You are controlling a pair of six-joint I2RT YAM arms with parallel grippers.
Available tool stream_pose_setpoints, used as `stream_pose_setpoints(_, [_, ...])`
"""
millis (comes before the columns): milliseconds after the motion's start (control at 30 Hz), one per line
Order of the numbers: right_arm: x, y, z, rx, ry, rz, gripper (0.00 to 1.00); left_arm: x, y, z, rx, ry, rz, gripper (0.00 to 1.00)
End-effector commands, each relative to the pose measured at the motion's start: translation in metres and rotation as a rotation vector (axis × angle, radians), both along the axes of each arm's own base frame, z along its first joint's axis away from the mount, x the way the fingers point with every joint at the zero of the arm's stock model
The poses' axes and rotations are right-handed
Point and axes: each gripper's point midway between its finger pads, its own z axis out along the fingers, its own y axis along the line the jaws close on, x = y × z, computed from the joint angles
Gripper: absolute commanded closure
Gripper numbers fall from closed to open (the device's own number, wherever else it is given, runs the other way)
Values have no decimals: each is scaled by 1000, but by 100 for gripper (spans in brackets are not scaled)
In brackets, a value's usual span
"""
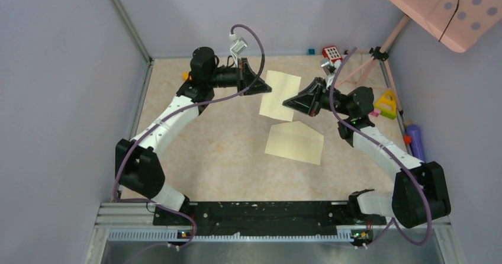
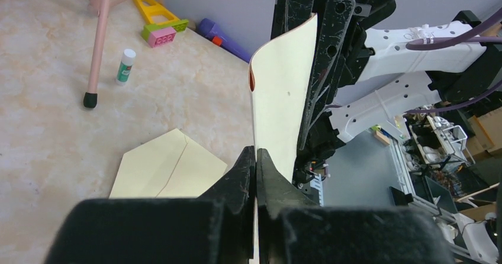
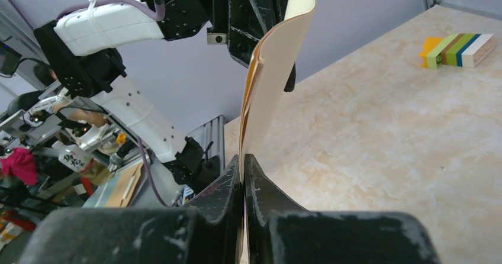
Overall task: Place the letter into the envelope and seal it
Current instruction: Fold the letter.
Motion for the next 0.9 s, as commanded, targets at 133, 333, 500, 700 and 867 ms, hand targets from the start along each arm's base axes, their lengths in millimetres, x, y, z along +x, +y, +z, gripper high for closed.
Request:
stream_pose_setpoints(133, [6,-4,7,13,-47,-44,100,-11,3,19,-49,-46,-32,75])
stream_pose_setpoints(333, [17,-25,20,11,-75,-115,100,-3,12,4,0,-78,11,61])
stream_pose_setpoints(500, [47,-63,25,-96,-97,-343,100,18,25,-34,135,-111,143,49])
stream_pose_setpoints(700, [67,-132,40,-211,-167,-772,100,13,25,-94,339,-205,171,42])
stream_pose_setpoints(867, [84,-192,52,-289,-171,-1106,100,-19,-2,-143,568,-365,92,42])
